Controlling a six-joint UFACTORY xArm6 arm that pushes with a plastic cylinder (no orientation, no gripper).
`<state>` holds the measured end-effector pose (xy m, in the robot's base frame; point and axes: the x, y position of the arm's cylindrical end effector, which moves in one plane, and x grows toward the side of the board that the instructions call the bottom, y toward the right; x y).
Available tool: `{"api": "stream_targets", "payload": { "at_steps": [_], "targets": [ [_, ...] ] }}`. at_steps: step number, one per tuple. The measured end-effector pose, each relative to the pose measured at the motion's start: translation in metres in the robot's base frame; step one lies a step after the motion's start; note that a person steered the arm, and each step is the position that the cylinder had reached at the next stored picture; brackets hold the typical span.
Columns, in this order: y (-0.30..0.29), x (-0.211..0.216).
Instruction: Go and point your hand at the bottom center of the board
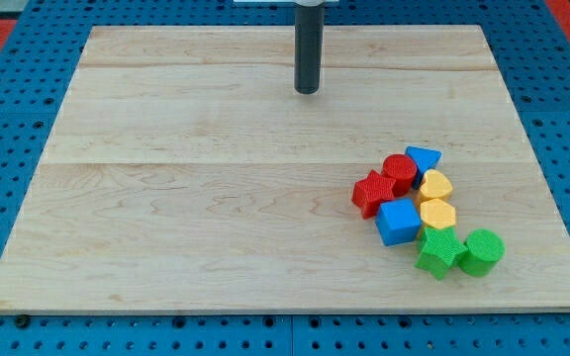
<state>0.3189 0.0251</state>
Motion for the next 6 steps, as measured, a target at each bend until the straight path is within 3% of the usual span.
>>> {"api": "stream_targets", "payload": {
  "at_steps": [2, 3, 5, 6],
  "targets": [
    [-0.006, 0.001],
    [-0.041, 0.003],
    [-0.053, 0.122],
    [-0.043, 0.226]
  ]
}}
